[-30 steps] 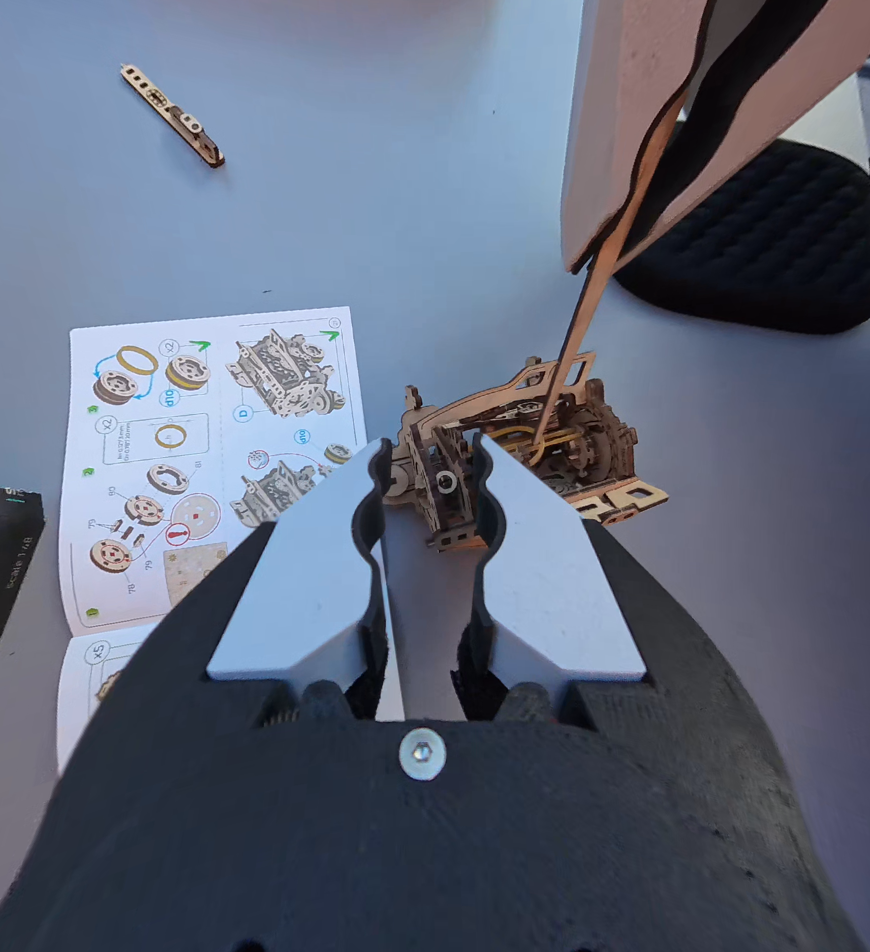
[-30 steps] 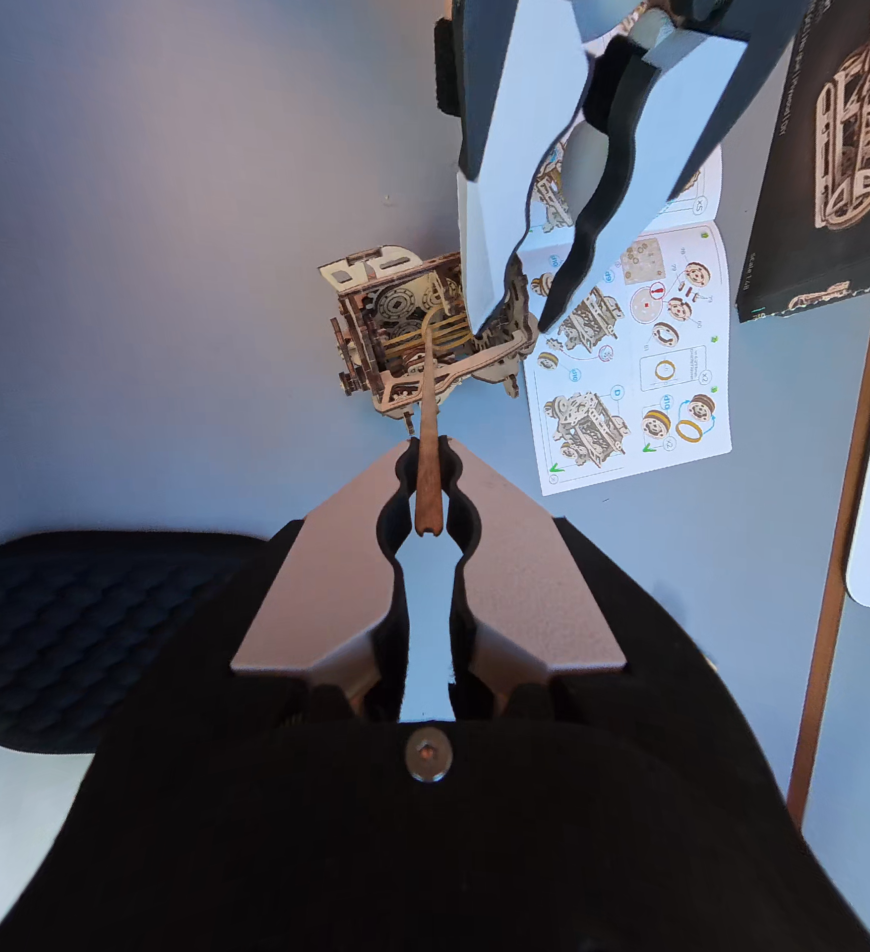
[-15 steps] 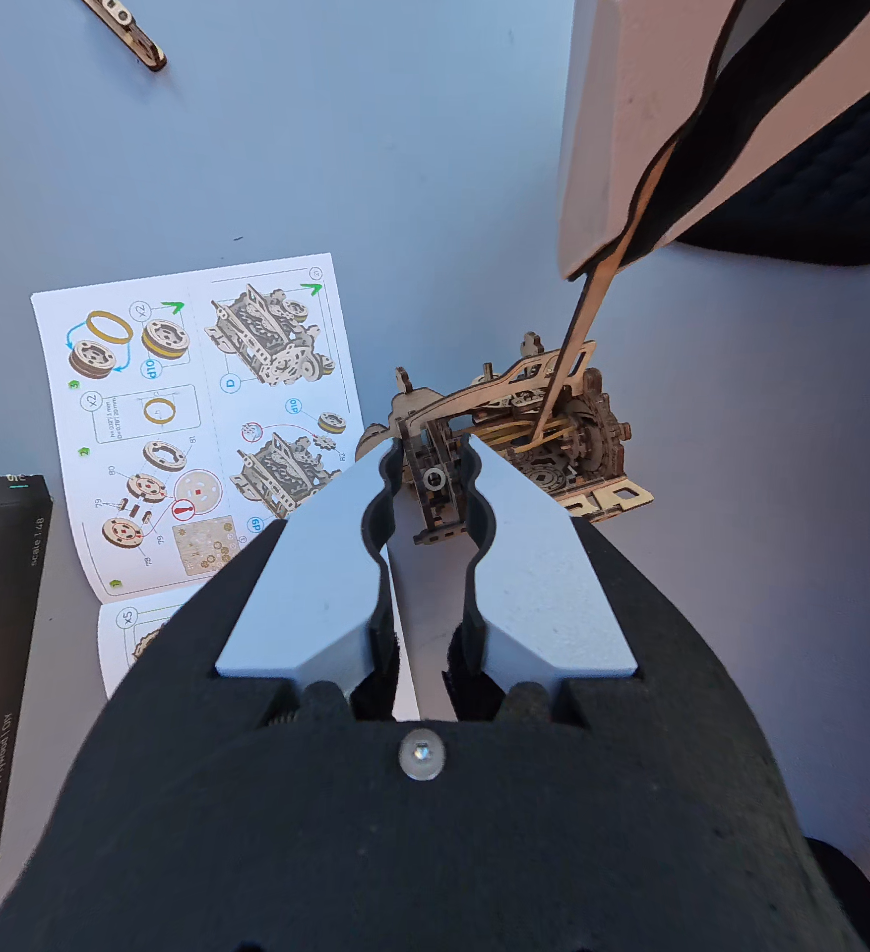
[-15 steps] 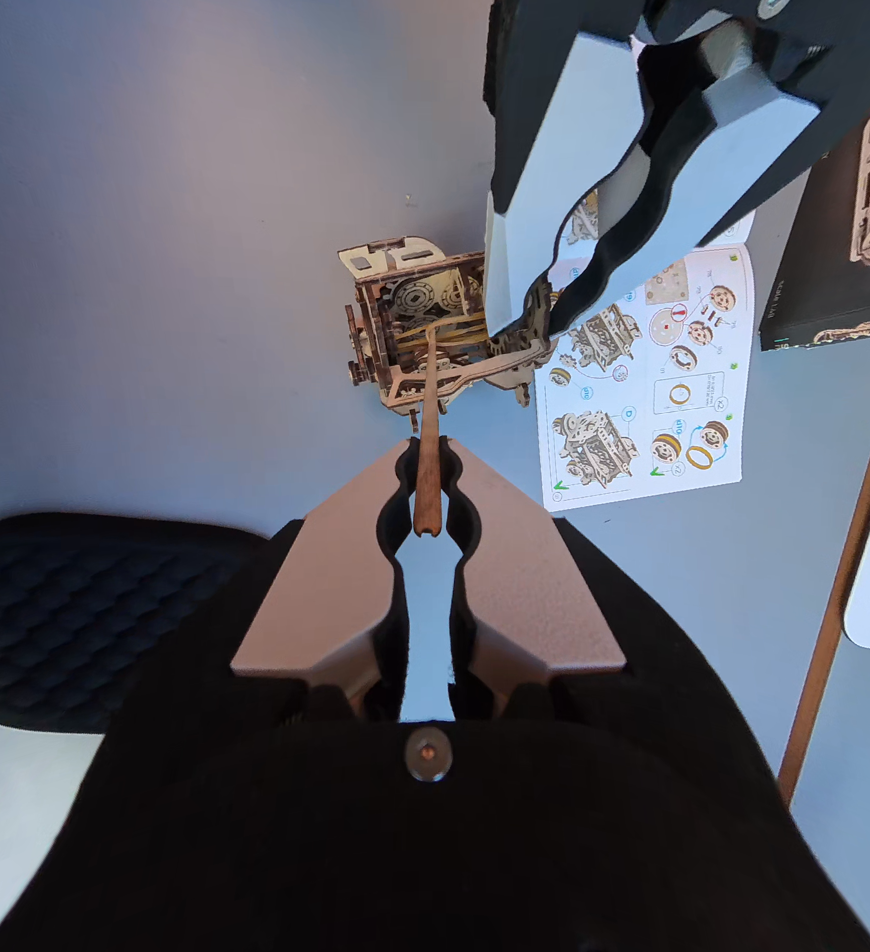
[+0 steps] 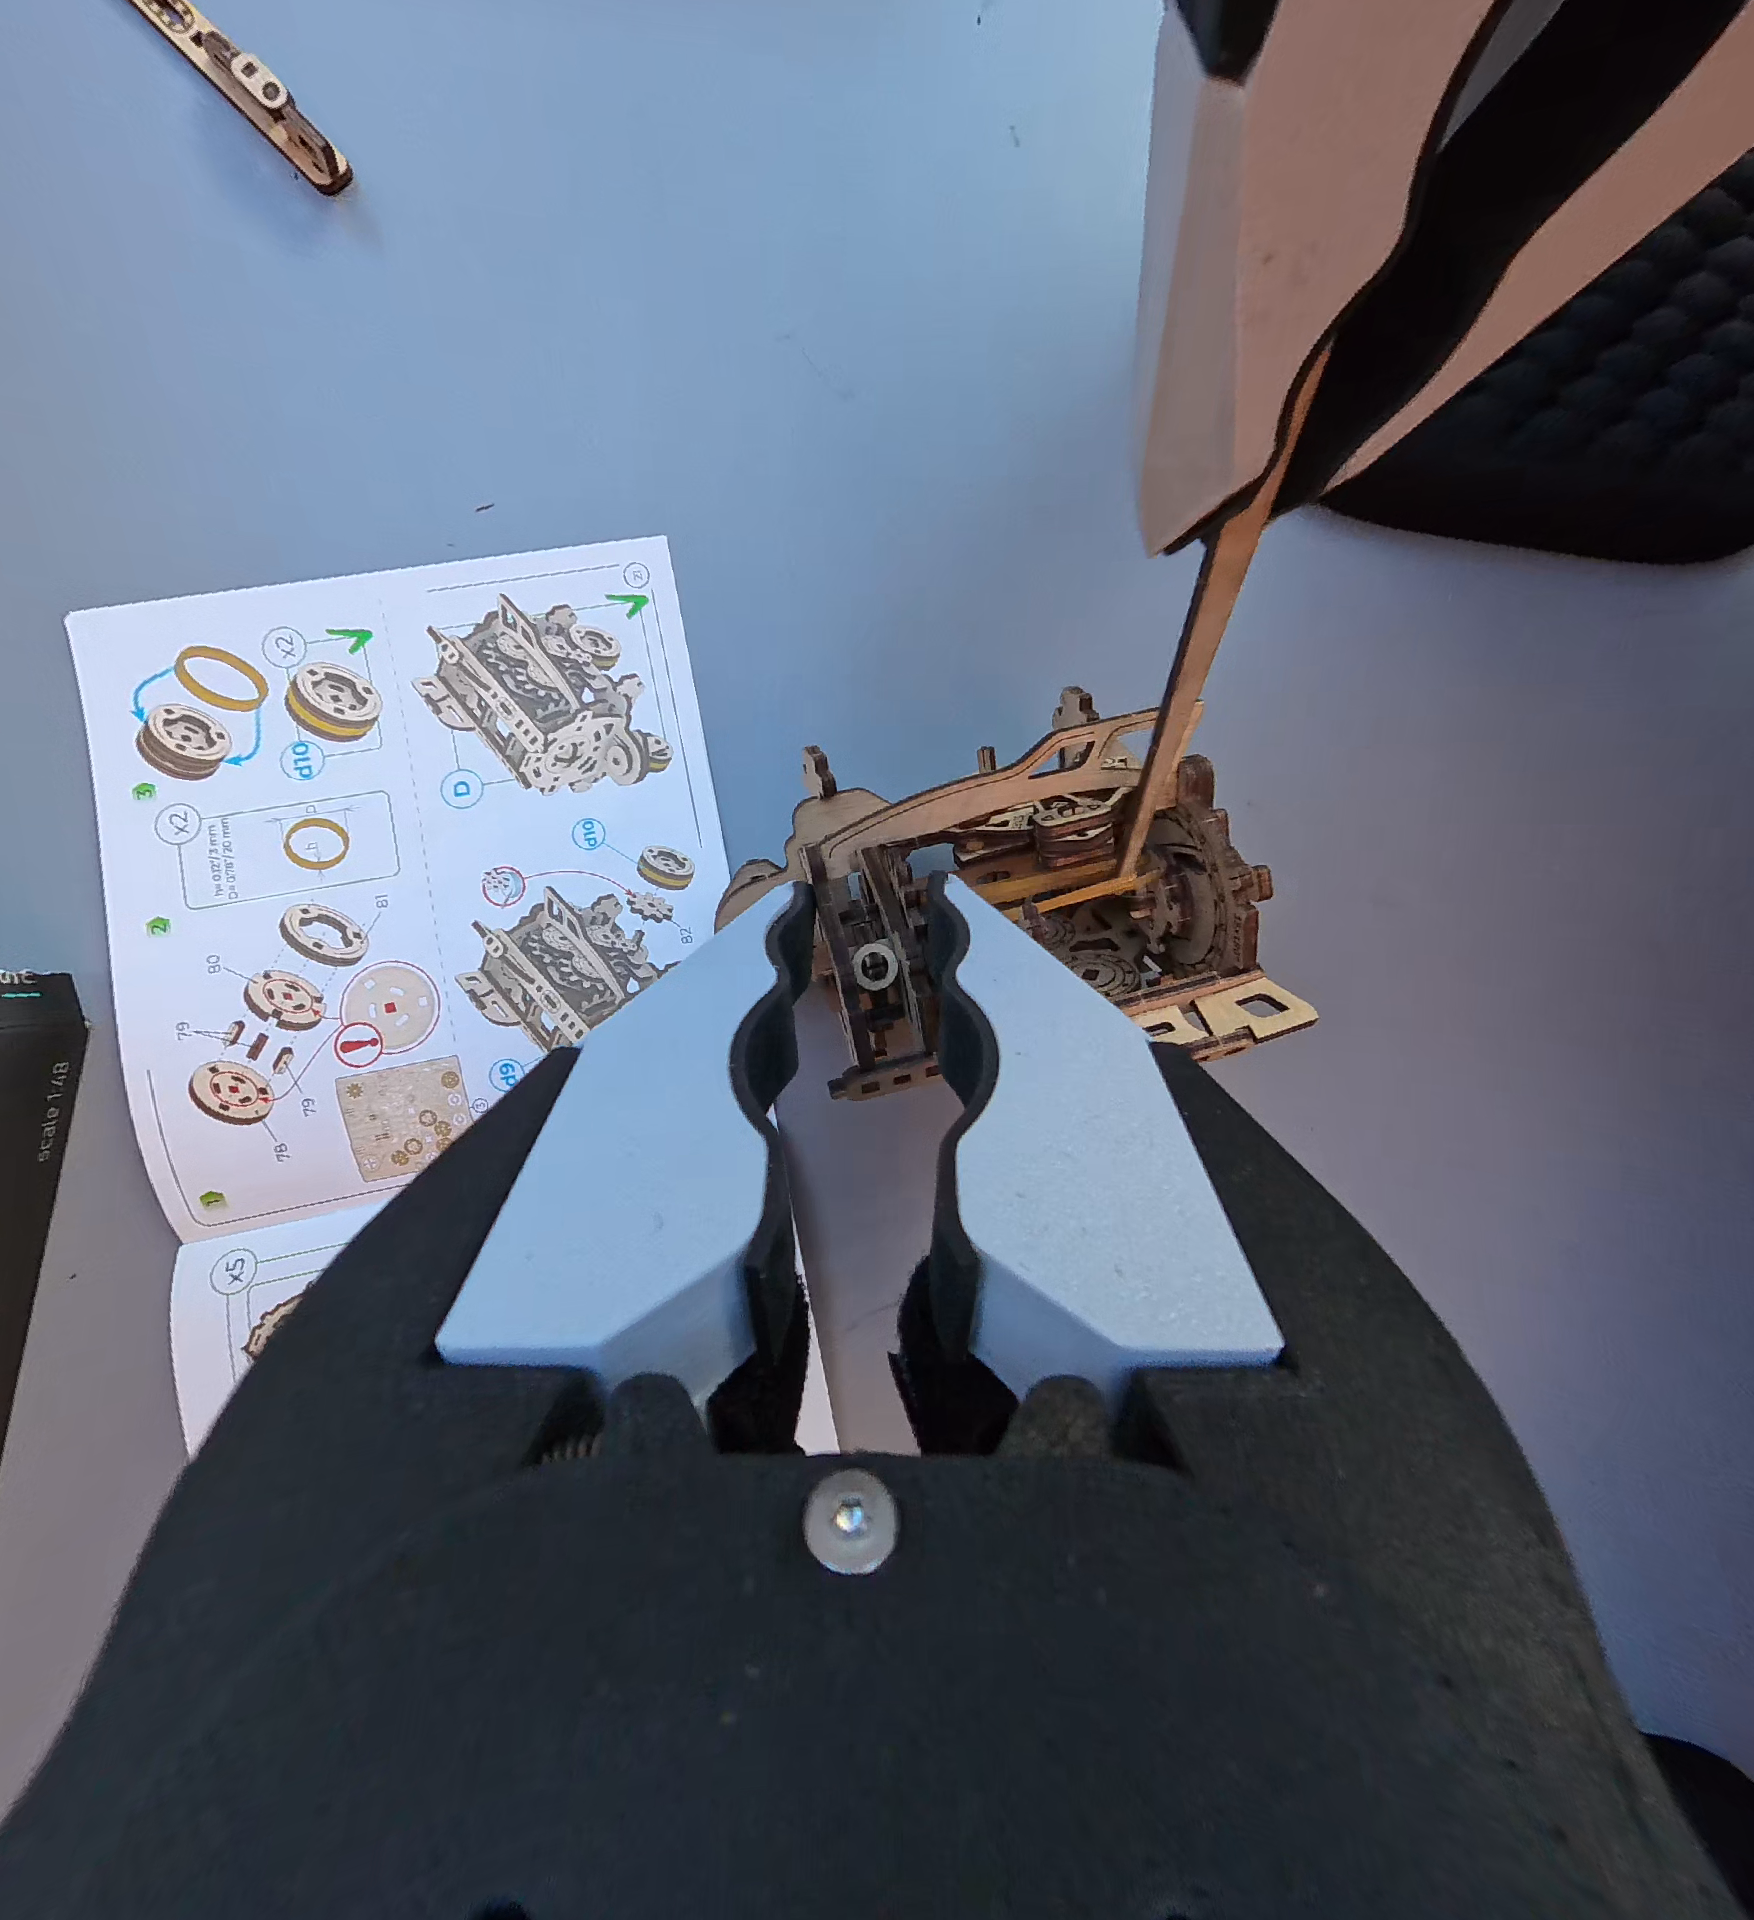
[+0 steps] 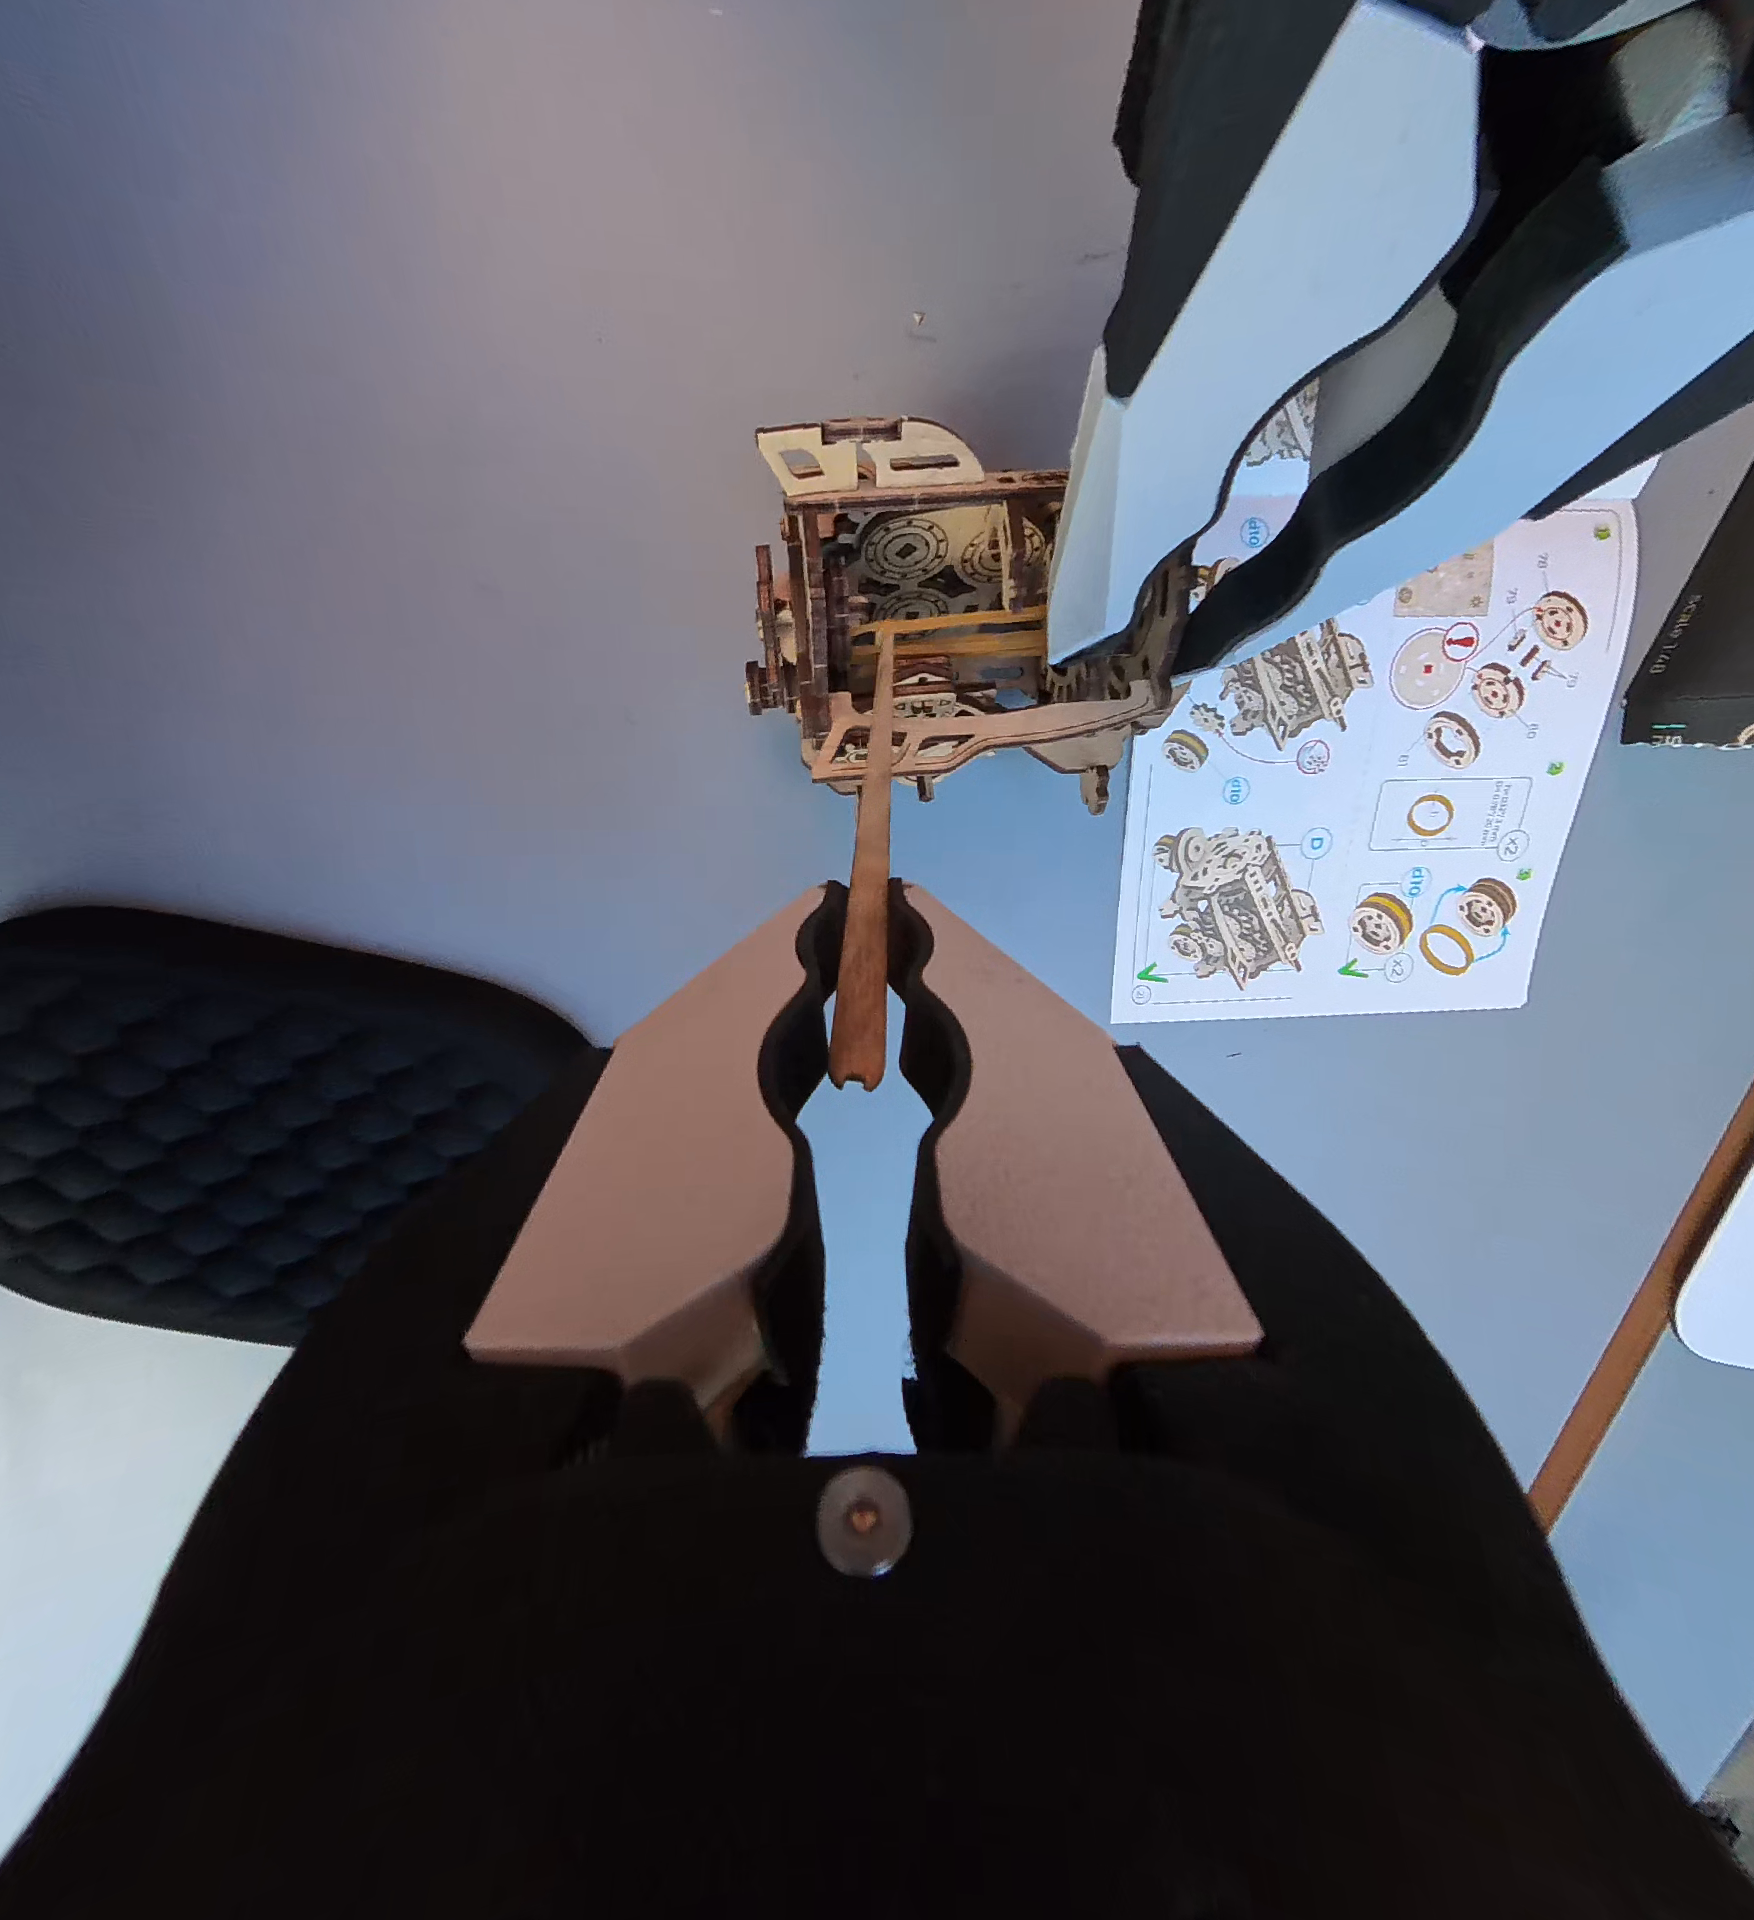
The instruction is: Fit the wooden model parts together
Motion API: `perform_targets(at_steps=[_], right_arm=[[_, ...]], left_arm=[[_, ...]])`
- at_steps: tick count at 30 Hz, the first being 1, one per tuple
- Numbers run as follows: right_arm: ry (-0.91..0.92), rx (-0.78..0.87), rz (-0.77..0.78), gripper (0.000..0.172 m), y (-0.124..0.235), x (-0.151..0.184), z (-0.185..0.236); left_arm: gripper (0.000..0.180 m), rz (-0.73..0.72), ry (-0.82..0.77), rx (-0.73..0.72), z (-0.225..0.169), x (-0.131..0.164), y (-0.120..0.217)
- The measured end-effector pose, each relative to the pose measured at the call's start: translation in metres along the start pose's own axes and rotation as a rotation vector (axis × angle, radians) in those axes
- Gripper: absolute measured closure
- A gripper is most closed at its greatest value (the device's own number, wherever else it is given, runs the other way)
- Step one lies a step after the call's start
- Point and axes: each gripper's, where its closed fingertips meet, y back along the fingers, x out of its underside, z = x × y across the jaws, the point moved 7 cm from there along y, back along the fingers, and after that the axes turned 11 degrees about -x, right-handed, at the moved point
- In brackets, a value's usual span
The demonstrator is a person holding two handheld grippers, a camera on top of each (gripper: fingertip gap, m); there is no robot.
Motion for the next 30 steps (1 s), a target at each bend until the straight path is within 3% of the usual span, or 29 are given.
perform_targets(at_steps=[11, 17, 27, 30], right_arm=[[-0.021, 0.000, -0.018, 0.166, -0.005, 0.006, -0.006], [-0.019, 0.001, -0.016, 0.166, -0.006, 0.007, -0.006], [-0.004, 0.008, -0.009, 0.166, -0.005, 0.005, -0.007], [-0.006, 0.022, -0.008, 0.166, -0.004, 0.007, -0.007]], left_arm=[[0.159, -0.074, 0.091, 0.073, 0.004, 0.003, -0.001], [0.145, -0.229, 0.226, 0.102, 0.018, -0.001, 0.021], [0.140, -0.104, 0.171, 0.096, 0.007, 0.012, 0.002], [0.142, -0.124, 0.170, 0.107, 0.006, 0.011, 0.001]])
